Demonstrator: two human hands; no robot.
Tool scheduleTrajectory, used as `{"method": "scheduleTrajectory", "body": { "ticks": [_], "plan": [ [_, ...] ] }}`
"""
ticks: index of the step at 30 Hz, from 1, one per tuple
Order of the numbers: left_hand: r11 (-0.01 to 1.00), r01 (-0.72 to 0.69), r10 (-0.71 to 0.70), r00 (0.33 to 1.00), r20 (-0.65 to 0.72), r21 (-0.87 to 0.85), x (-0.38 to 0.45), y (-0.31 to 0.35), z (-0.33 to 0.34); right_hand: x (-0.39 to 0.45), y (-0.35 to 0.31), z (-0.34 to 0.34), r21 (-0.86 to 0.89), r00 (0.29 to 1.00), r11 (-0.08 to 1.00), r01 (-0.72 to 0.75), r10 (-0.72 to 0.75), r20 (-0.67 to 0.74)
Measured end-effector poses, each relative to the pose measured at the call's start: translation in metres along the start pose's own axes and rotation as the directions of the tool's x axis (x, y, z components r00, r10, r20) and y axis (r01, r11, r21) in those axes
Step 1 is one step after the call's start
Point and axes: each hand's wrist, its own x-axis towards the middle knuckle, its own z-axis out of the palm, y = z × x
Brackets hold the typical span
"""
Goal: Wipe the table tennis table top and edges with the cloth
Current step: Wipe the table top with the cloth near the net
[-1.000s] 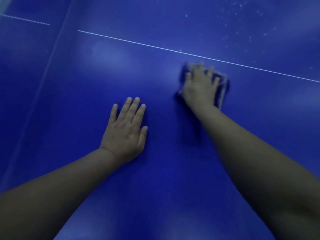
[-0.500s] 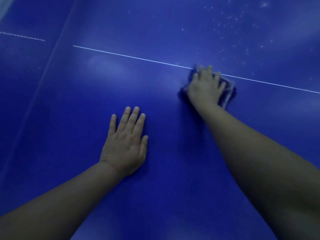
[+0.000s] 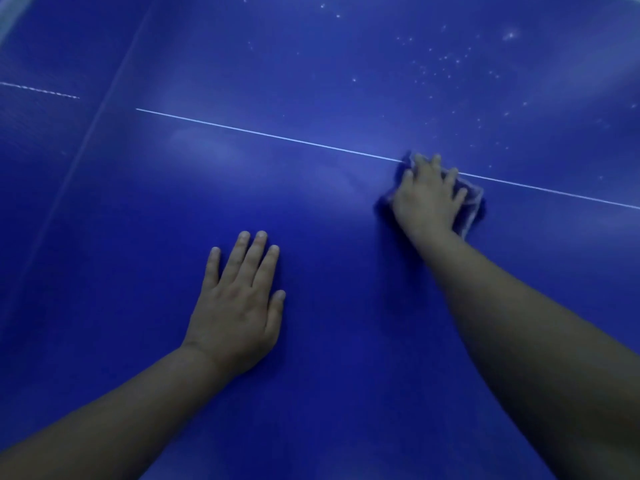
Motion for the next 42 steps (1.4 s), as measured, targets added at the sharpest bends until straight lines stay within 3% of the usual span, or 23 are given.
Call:
{"method": "scheduleTrajectory", "body": {
  "ticks": [1,3,5,7,8,10,13,16,17,19,22,24,25,27,29,32,33,35,38,40,42],
  "plan": [
    [1.0,-0.003,0.003,1.0,0.003,-0.002,0.0,0.003,0.0,0.004,-0.014,0.004,-0.016,0.999,0.999,0.046,-0.046,0.0],
    [1.0,-0.025,0.025,1.0,0.001,-0.002,0.002,0.01,0.002,-0.014,-0.032,0.013,-0.065,0.952,0.95,0.304,-0.301,0.056],
    [0.999,-0.045,0.045,0.999,-0.011,-0.006,0.005,0.019,0.003,-0.063,-0.019,0.013,-0.049,0.821,0.827,0.561,-0.548,0.16],
    [0.998,-0.058,0.057,0.998,-0.013,-0.014,0.009,0.028,0.006,-0.109,0.021,0.0,0.014,0.727,0.753,0.658,-0.64,0.248],
    [0.998,-0.061,0.061,0.998,-0.01,-0.015,0.01,0.032,0.007,-0.119,0.046,-0.007,0.027,0.72,0.75,0.661,-0.644,0.259],
    [0.998,-0.069,0.069,0.998,-0.001,-0.013,0.012,0.036,0.01,-0.107,0.083,-0.019,-0.006,0.786,0.806,0.591,-0.574,0.23],
    [0.997,-0.073,0.073,0.997,0.011,-0.002,0.01,0.039,0.01,-0.044,0.093,-0.023,-0.067,0.952,0.954,0.293,-0.285,0.11],
    [0.998,-0.069,0.069,0.997,0.025,0.006,0.005,0.042,0.009,0.016,0.055,-0.016,-0.011,0.999,0.999,0.049,-0.049,0.021],
    [0.998,-0.068,0.068,0.997,0.024,0.006,0.004,0.043,0.01,0.023,0.04,-0.012,-0.013,0.999,0.999,0.047,-0.047,0.015],
    [0.998,-0.065,0.065,0.997,0.03,0.007,0.002,0.047,0.012,0.008,0.017,-0.001,-0.072,0.98,0.977,0.198,-0.197,0.023],
    [0.998,-0.069,0.069,0.997,0.018,0.011,0.0,0.054,0.014,-0.09,0.026,0.003,-0.078,0.821,0.821,0.565,-0.55,0.151],
    [0.998,-0.066,0.066,0.998,0.02,0.01,-0.002,0.056,0.015,-0.141,0.061,-0.005,0.005,0.762,0.782,0.623,-0.608,0.226],
    [0.998,-0.065,0.065,0.998,0.017,0.007,-0.003,0.056,0.015,-0.144,0.083,-0.01,0.001,0.775,0.796,0.605,-0.589,0.228],
    [0.997,-0.073,0.073,0.997,0.015,0.012,-0.005,0.056,0.014,-0.112,0.115,-0.022,-0.091,0.868,0.874,0.477,-0.452,0.203],
    [0.996,-0.082,0.082,0.996,0.022,0.024,-0.007,0.055,0.012,-0.055,0.127,-0.03,-0.171,0.967,0.954,0.245,-0.226,0.121],
    [0.997,-0.068,0.068,0.997,0.027,0.032,-0.011,0.056,0.011,0.014,0.093,-0.028,-0.044,0.998,0.998,-0.049,0.051,0.039],
    [0.998,-0.062,0.061,0.998,0.026,0.032,-0.012,0.058,0.01,0.019,0.075,-0.022,-0.03,0.999,0.999,-0.042,0.042,0.028],
    [0.998,-0.059,0.058,0.998,0.023,0.026,-0.014,0.062,0.01,0.001,0.045,-0.007,-0.067,0.988,0.986,0.15,-0.147,0.044],
    [0.998,-0.068,0.068,0.998,0.007,0.003,-0.016,0.071,0.012,-0.089,0.05,-0.007,-0.078,0.845,0.849,0.522,-0.503,0.181],
    [0.998,-0.07,0.07,0.998,-0.002,-0.004,-0.016,0.076,0.014,-0.134,0.087,-0.019,-0.007,0.777,0.806,0.591,-0.568,0.271],
    [0.998,-0.067,0.067,0.998,-0.001,-0.005,-0.017,0.079,0.015,-0.131,0.127,-0.029,-0.022,0.836,0.857,0.515,-0.496,0.235]
  ]
}}
